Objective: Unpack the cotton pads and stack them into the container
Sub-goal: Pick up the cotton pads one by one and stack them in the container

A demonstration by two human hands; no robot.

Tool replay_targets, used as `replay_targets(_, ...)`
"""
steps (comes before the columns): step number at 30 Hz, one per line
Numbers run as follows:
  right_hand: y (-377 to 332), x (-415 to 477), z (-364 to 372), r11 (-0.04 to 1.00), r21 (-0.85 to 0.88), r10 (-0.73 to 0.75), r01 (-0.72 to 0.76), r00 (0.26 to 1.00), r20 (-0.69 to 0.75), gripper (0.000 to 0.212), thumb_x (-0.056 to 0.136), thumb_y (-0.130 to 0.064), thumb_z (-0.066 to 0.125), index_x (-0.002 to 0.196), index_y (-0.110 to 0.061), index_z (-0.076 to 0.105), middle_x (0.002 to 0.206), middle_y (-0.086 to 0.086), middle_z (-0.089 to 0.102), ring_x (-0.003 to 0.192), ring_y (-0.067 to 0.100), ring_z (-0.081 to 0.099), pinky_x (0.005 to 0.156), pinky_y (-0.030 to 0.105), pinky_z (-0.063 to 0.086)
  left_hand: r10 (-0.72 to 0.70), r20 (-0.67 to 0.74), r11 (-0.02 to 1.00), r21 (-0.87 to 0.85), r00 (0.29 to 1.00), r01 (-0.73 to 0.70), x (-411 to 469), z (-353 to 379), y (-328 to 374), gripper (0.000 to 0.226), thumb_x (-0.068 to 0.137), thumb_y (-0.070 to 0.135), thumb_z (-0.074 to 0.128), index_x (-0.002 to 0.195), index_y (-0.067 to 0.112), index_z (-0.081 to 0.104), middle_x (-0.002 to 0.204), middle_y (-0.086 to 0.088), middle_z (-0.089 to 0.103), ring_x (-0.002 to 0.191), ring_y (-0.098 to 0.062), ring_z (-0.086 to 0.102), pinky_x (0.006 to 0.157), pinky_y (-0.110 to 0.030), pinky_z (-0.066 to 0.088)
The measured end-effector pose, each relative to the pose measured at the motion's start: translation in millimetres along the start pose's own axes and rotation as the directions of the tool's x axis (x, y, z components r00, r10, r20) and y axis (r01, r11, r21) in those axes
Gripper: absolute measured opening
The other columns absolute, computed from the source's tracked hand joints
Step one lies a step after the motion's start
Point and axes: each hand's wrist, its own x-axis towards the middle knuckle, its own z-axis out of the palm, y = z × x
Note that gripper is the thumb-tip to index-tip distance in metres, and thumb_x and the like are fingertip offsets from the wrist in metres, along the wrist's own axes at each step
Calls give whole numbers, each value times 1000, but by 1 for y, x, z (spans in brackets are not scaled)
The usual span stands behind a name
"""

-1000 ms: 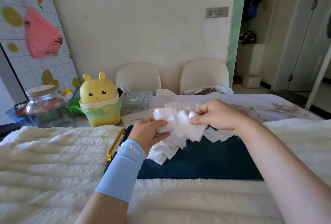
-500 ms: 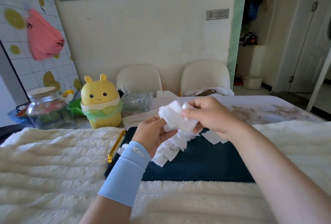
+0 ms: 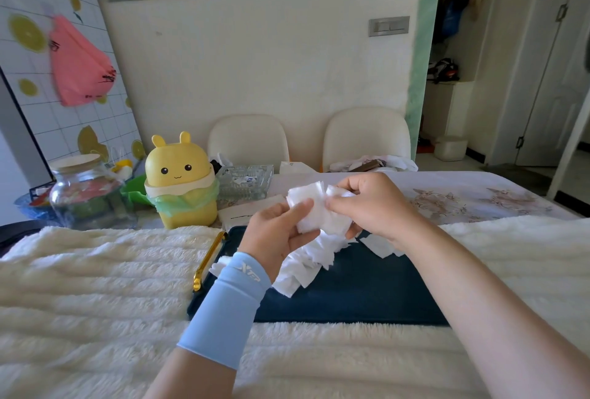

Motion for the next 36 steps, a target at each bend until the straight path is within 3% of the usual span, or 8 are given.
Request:
replay_targets(4,5,4,-11,988,152,34,-34,999,5,8,94,-17,69,94,-20,77,85,-5,73,62,11,65,69,32,63,-15,-84,1000,-8,996,14,3,-10,-1,21,90,11,70,106,-3,68,107,-19,73,96,-30,73,83,-37,61)
replay_targets(7,3,5,-23,995,93,-31,41,994,-106,15,94,-12,68,103,-22,75,87,-13,72,60,-5,61,57,14,53,-11,-133,995,97,991,24,4,-13,-2,17,88,14,73,101,3,70,104,-16,75,96,-29,73,84,-38,60)
replay_targets(11,-10,-3,-18,963,259,-99,80,993,63,15,84,-8,79,97,-15,77,76,-10,73,57,-1,61,47,11,43,-18,-93,986,160,996,33,3,-8,-4,15,90,9,68,103,0,70,105,-19,74,100,-31,72,85,-37,59)
replay_targets(20,-3,-1,-3,967,-6,-254,255,964,78,29,75,-12,87,98,-28,76,99,6,76,89,22,71,82,33,60,-67,59,995,74,996,63,-3,-4,2,30,98,25,59,114,1,69,109,-21,73,103,-35,70,79,-37,61)
replay_targets(26,-2,-1,-4,939,-124,-304,321,943,136,38,76,-14,87,106,-32,74,97,-4,69,59,0,49,66,15,46,-91,100,983,171,991,73,-5,-4,2,26,101,18,53,114,3,69,108,-20,73,93,-28,73,75,-33,60)
replay_targets(29,-1,-1,-1,922,-195,-328,333,943,62,47,75,-23,88,115,-37,67,99,-12,63,56,2,47,68,18,45,-89,93,986,146,992,75,-5,-3,3,29,103,20,49,117,1,67,113,-22,71,93,-29,72,77,-37,61)
replay_targets(33,3,1,1,918,-260,-306,300,952,17,70,77,-40,84,138,-41,51,124,-21,51,78,3,58,76,19,45,-90,106,994,71,990,83,-3,-2,6,53,96,48,53,120,2,66,114,-21,71,101,-32,69,91,-47,57)
replay_targets(36,4,2,5,971,-123,-201,203,979,24,68,91,-45,69,150,-35,37,138,-16,49,108,5,60,98,30,47,5,145,983,182,989,-31,-4,-1,3,36,94,30,63,118,4,67,118,-21,69,102,-26,69,90,-38,57)
